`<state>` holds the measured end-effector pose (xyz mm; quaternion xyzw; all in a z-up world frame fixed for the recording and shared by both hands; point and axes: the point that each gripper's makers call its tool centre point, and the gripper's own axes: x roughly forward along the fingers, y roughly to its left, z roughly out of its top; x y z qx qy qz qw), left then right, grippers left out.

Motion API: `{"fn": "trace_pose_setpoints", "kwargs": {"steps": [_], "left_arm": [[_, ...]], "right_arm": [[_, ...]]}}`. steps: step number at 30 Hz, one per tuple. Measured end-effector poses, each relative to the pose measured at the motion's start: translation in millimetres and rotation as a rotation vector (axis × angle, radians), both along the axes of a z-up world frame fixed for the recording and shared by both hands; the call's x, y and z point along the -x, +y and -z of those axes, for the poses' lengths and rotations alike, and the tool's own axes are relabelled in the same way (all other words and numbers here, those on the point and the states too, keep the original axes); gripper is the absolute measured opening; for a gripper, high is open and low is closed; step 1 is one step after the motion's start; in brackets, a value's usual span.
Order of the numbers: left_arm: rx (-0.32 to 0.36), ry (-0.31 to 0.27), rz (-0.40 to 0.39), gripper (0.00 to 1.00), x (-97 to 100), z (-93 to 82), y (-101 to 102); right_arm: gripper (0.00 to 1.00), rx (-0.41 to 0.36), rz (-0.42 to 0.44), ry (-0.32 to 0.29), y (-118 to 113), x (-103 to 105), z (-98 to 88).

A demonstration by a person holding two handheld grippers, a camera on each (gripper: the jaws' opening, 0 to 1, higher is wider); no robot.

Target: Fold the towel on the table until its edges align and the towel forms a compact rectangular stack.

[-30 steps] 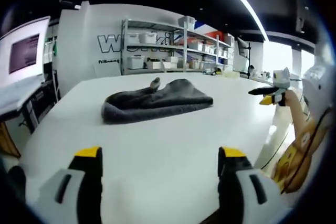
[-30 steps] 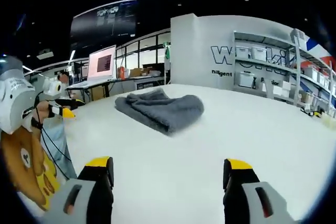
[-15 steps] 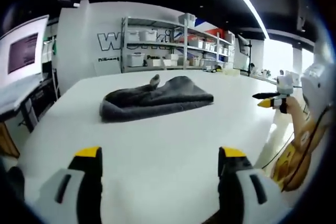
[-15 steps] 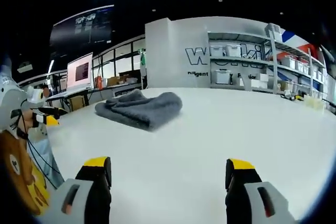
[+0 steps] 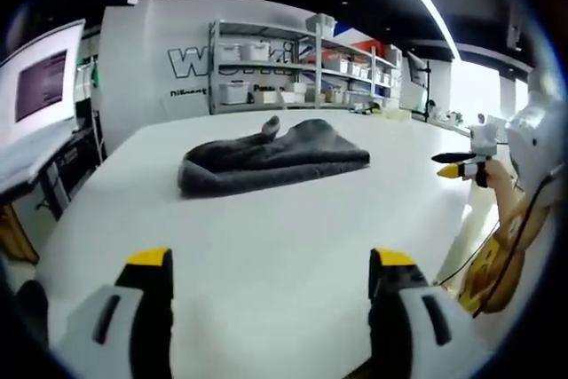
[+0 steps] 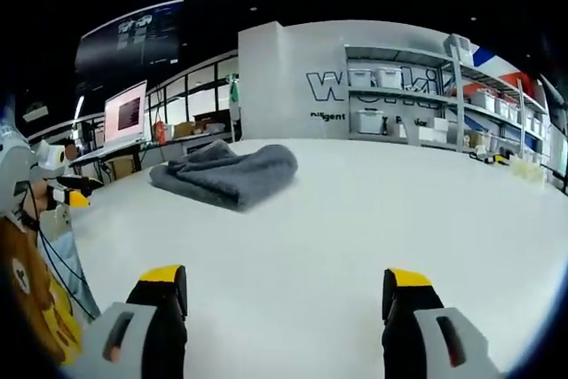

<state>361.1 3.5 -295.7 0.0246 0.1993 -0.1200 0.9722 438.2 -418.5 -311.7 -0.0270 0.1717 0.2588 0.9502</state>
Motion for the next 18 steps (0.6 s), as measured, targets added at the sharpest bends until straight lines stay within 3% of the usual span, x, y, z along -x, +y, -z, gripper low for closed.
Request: {"fn": "trace_pose_setpoints", "kwargs": {"steps": [9, 14, 18], "left_arm": [[-0.043, 0.022, 0.023, 0.92, -7.6, -3.7, 5], [-0.072, -0.022, 0.168, 0.89, -26.3, -34.8, -10], [-0.139, -0.012, 0.255, 0.88, -49.1, -53.8, -17]], "right_arm": [[0.96, 0.023, -0.041, 0.003, 14, 3, -5.7], [0.95, 0.022, -0.048, 0.014, 15, 3, -1.4], [0.95, 0.008, -0.052, 0.01, 16, 4, -2.3]]}}
